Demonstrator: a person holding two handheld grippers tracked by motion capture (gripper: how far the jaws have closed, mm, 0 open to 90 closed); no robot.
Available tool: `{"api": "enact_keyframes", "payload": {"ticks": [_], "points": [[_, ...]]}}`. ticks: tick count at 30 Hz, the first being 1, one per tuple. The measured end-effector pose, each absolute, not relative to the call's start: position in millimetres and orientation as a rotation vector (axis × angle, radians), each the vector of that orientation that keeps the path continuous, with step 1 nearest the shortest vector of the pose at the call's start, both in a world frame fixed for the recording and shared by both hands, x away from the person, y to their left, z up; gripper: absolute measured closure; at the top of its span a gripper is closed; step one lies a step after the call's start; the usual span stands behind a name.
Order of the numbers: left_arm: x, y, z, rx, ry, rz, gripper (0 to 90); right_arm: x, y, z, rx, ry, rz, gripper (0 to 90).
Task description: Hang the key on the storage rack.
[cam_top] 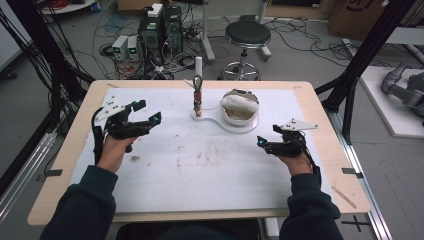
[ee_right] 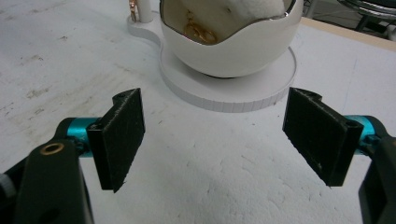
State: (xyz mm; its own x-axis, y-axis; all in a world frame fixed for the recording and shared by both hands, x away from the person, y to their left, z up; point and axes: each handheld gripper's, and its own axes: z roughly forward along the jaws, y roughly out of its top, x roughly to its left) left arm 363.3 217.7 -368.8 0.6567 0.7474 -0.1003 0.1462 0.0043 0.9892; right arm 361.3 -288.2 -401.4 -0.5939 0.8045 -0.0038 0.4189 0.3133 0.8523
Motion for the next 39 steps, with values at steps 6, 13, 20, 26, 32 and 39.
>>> {"api": "enact_keyframes", "payload": {"ticks": [6,13,20,26,32,39], "points": [[344,232,-393,1.538,0.847,0.587,17.5,359,-288,-402,1.082,2.163,1.194,21.1],[335,244,-414,1.553,0.918,0.604,17.5,355,-293,-405,1.089,2.162,1.182,21.2],[331,245,-414,1.545,0.927,0.598,17.7,353,-295,-404,1.103,2.141,1.185,21.1],[327,242,-416,1.567,0.921,0.591,17.7,350,-296,-402,1.106,2.128,1.193,21.2],[327,243,-416,1.563,0.921,0.595,17.7,348,-296,-402,1.103,2.123,1.2,21.2],[329,246,-417,1.561,0.93,0.594,17.7,349,-297,-403,1.114,2.124,1.206,21.2]]}}
